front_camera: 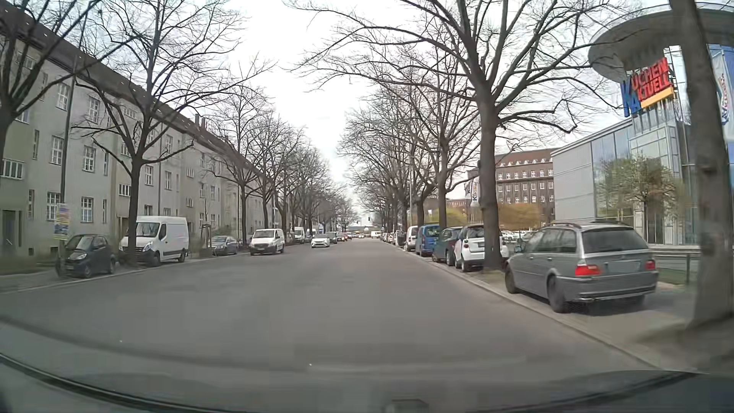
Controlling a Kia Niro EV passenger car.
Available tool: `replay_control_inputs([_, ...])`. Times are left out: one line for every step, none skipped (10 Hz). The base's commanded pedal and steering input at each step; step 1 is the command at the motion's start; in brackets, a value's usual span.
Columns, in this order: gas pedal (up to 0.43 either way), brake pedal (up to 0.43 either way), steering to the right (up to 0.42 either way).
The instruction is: Follow the waypoints while adhering to traffic rules and regulations
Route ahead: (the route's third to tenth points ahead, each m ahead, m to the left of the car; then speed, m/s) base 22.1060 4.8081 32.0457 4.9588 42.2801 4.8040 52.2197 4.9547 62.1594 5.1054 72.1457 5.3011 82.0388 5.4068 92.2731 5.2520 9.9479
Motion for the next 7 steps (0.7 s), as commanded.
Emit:
replay_control_inputs([0.098, 0.0, 0.004])
replay_control_inputs([0.098, 0.0, 0.003])
replay_control_inputs([0.098, 0.0, 0.003])
replay_control_inputs([0.098, 0.0, 0.003])
replay_control_inputs([0.098, 0.0, 0.003])
replay_control_inputs([0.087, 0.0, 0.003])
replay_control_inputs([0.087, 0.0, 0.003])
